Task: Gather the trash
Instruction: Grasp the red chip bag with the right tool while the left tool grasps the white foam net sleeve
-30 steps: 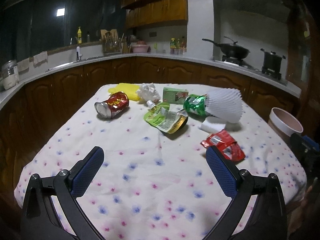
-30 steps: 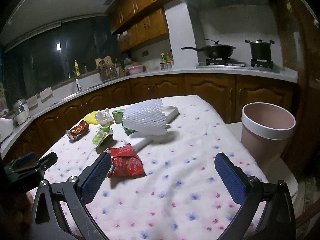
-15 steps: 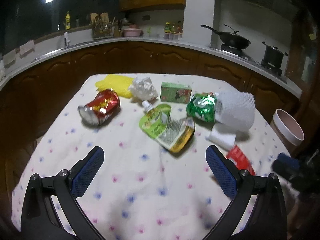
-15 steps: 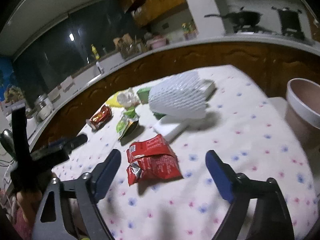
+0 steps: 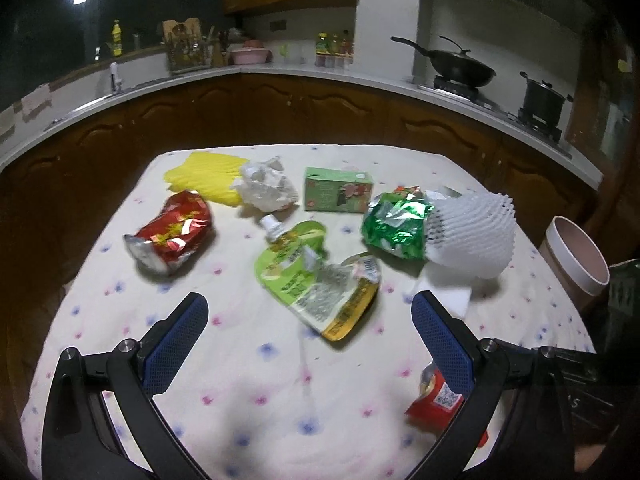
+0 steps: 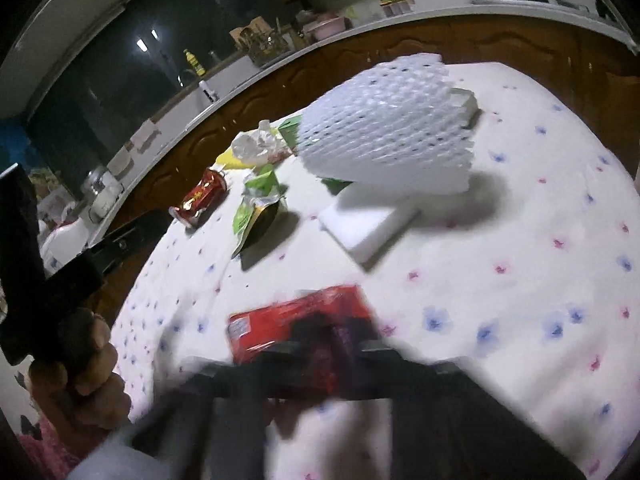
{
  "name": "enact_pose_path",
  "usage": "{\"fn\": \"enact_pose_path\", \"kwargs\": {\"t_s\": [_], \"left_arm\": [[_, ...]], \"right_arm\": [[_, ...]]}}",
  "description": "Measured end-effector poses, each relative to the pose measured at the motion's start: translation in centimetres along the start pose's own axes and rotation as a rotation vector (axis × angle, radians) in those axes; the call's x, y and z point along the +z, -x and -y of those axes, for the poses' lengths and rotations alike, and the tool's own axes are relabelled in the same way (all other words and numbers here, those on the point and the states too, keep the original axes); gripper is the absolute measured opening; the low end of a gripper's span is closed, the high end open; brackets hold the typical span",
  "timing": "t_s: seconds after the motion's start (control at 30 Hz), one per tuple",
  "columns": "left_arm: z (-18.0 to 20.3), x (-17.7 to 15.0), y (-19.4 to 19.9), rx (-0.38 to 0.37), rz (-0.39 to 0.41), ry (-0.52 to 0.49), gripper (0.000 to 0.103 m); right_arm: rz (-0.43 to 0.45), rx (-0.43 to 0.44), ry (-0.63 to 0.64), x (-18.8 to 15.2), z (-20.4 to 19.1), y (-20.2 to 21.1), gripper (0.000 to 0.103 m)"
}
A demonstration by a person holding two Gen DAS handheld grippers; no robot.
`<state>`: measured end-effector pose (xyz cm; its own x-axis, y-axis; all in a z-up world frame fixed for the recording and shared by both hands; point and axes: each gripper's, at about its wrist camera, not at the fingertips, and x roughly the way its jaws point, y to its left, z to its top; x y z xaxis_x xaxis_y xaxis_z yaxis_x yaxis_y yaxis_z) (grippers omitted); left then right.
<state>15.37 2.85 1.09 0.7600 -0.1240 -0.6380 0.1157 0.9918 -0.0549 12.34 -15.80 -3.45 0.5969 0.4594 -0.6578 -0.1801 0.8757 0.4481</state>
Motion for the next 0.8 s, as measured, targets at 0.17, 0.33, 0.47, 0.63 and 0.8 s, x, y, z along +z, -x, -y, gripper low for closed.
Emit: {"fn": "enact_pose_path", "kwargs": {"t_s": [0.17,0.33,0.47,0.63,0.8], "left_arm": [[2.2,1.4,-1.2,-0.057,-0.008,-0.022,0.103],[5.4,3.8,-3.2,-0.199,-0.035,-0.039,0.103],[8.0,5.4,-5.8,-0.226,-0.054,-0.098,0.103],[9.7,6.1,-9.0,-0.25,-0.109,-0.124,0.043],[8.6,6.0,-8.2,-0.309,-0.097,-0.079,0.006]], "right_arm": [[0.052,-0.033,0.011,0.4,1.3,2.4,0.0],[0.088,-0.078,-0.051,1.2,3.7,4.6,0.008],[0.115,-0.115,-0.078,1.7,5.0,5.8,0.023],[0.126,-0.128,-0.08,1.9,5.2,6.3,0.05],[0.105,-0.114,-0.091,1.7,5.3,5.9,0.05]]}}
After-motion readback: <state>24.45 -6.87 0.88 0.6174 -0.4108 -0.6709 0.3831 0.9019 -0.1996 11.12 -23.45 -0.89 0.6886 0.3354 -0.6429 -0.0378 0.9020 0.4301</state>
